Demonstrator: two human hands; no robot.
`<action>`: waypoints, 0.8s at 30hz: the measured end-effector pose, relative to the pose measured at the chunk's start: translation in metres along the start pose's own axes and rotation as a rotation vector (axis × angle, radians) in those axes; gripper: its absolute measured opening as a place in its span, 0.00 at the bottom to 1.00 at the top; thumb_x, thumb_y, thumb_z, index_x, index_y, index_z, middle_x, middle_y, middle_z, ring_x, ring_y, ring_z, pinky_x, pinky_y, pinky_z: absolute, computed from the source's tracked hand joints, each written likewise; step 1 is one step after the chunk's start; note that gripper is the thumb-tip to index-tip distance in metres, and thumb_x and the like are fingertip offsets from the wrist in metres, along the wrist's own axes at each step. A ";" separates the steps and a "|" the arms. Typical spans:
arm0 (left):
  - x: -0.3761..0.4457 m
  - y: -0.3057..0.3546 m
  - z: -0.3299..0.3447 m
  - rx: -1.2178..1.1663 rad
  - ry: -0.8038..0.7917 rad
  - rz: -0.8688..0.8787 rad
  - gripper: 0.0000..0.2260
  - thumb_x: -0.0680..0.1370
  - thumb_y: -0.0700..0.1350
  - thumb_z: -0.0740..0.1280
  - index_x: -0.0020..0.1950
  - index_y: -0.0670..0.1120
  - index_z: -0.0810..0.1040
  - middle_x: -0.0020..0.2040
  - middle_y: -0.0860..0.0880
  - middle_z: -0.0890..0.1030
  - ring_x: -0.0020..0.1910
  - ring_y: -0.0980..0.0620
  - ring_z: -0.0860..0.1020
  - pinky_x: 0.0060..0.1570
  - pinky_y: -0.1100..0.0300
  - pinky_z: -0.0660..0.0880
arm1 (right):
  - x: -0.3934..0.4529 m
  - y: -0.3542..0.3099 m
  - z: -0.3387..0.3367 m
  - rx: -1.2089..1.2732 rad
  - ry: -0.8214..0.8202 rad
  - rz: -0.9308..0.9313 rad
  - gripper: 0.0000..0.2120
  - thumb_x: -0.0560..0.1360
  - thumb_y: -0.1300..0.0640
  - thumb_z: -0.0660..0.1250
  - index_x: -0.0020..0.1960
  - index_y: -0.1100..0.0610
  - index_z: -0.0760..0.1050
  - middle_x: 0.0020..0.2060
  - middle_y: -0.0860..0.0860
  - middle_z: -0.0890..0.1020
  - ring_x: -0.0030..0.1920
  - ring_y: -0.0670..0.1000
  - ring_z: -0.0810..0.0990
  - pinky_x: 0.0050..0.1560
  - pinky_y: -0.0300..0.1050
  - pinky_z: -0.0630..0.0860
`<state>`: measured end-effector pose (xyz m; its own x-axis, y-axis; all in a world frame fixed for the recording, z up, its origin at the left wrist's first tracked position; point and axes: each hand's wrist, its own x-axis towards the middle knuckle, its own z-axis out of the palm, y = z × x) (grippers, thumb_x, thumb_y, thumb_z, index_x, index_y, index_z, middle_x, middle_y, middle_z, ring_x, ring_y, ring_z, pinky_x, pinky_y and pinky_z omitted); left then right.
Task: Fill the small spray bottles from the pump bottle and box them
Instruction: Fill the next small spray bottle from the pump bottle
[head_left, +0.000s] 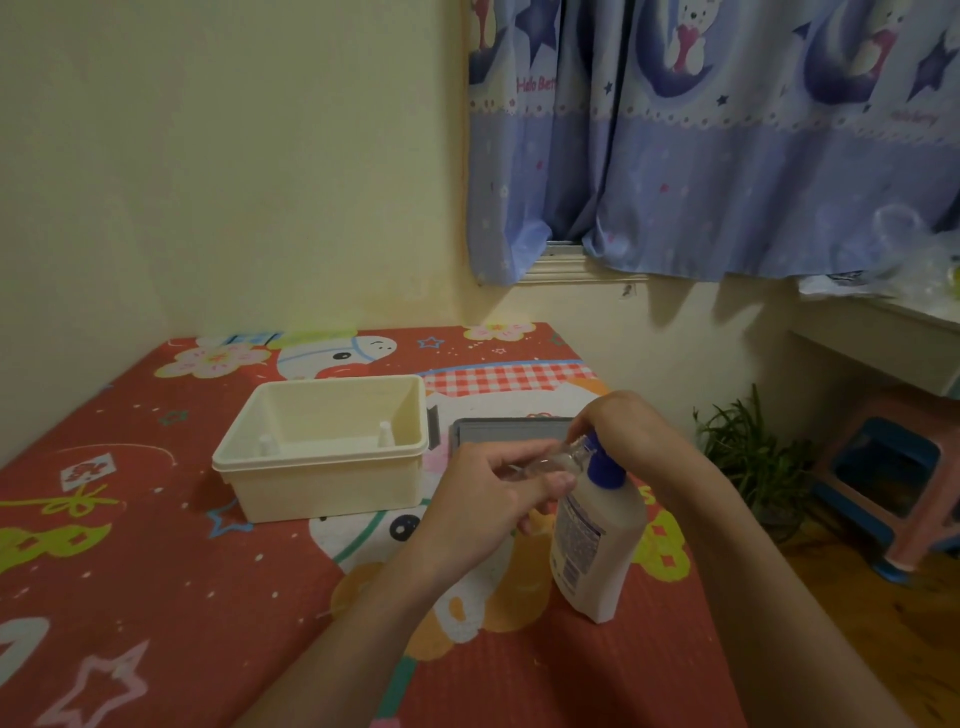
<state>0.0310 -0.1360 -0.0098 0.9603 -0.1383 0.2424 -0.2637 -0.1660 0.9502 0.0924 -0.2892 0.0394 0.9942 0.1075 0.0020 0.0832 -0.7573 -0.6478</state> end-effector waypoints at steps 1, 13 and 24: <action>0.000 0.000 0.000 0.003 0.005 0.000 0.15 0.74 0.41 0.72 0.61 0.47 0.82 0.40 0.47 0.86 0.34 0.56 0.80 0.31 0.59 0.77 | -0.001 0.000 0.002 0.037 0.004 0.020 0.15 0.77 0.69 0.57 0.57 0.64 0.79 0.58 0.64 0.79 0.61 0.63 0.75 0.63 0.55 0.72; 0.000 0.002 -0.002 0.006 -0.004 0.004 0.13 0.74 0.41 0.73 0.59 0.49 0.83 0.37 0.49 0.85 0.34 0.56 0.80 0.31 0.60 0.76 | 0.002 0.002 0.003 0.075 0.019 0.025 0.15 0.77 0.67 0.57 0.57 0.62 0.80 0.58 0.60 0.80 0.61 0.58 0.76 0.58 0.45 0.72; 0.001 0.003 -0.001 0.014 0.009 0.009 0.13 0.74 0.42 0.73 0.58 0.50 0.83 0.38 0.43 0.85 0.34 0.53 0.80 0.31 0.60 0.76 | 0.000 0.000 0.000 0.034 0.010 -0.029 0.15 0.77 0.69 0.57 0.57 0.67 0.79 0.58 0.65 0.78 0.61 0.63 0.74 0.62 0.53 0.71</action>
<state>0.0316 -0.1356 -0.0064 0.9586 -0.1314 0.2528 -0.2737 -0.1788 0.9450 0.0920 -0.2894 0.0393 0.9921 0.1223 0.0290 0.1099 -0.7317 -0.6727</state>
